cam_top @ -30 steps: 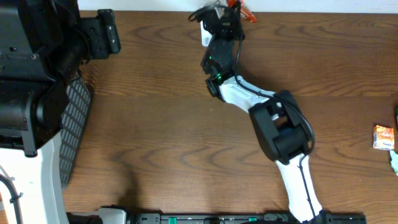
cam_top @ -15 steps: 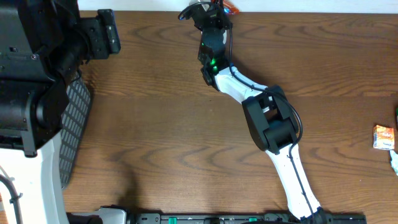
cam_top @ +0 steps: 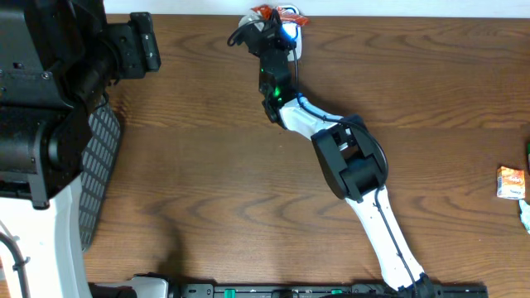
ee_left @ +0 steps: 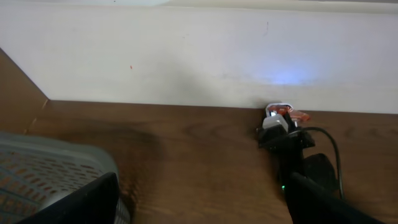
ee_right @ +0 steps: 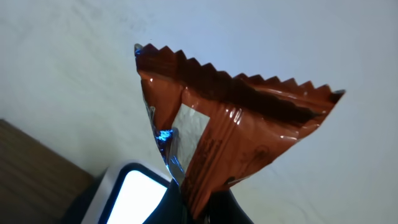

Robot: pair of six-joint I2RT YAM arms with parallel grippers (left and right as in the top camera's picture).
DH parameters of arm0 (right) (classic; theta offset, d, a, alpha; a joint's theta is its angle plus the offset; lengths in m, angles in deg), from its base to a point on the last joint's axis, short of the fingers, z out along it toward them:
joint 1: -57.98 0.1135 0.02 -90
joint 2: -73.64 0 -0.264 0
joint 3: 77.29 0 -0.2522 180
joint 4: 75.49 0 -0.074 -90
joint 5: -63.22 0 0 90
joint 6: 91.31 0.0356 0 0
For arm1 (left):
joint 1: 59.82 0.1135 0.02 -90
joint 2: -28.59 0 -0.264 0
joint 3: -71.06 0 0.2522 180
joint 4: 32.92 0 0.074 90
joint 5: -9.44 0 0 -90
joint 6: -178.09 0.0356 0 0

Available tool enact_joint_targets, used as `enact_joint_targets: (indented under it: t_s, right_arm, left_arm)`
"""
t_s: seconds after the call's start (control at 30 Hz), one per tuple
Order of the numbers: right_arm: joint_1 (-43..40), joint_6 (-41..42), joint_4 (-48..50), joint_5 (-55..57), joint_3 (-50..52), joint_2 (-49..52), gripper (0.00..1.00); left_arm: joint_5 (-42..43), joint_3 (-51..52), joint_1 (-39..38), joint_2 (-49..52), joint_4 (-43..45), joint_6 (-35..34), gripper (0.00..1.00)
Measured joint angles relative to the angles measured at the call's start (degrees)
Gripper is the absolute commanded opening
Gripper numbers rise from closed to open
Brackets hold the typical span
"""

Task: Scan the item barcode
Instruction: 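Hold the chocolate bar's barcode against the scanner face with the right gripper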

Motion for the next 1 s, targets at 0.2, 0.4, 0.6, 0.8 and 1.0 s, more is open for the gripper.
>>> enact_joint_targets:
  t_s: [0.2, 0.4, 0.6, 0.8, 1.0]
  right_arm:
    - [-0.1, -5.0, 6.1, -0.1, -0.2, 0.4, 0.02]
    - [-0.2, -6.1, 4.8, -1.7, -1.7, 0.4, 0.01]
    - [-0.3, -6.6, 4.0, -4.9, -2.4, 0.5, 0.02]
    - [-1.0, -8.0, 3.5, -6.7, -5.3, 0.5, 0.02]
    - [-2.8, -8.0, 2.7, -8.2, -6.1, 0.8, 0.02]
  left_arm:
    - [0.0, 0.0, 0.0, 0.0, 0.0, 0.0, 0.85]
    - [0.0, 0.0, 0.0, 0.0, 0.0, 0.0, 0.85]
    - [0.0, 0.0, 0.0, 0.0, 0.0, 0.0, 0.85]
    - [0.0, 0.0, 0.0, 0.0, 0.0, 0.0, 0.85]
    - [0.0, 0.0, 0.0, 0.0, 0.0, 0.0, 0.85]
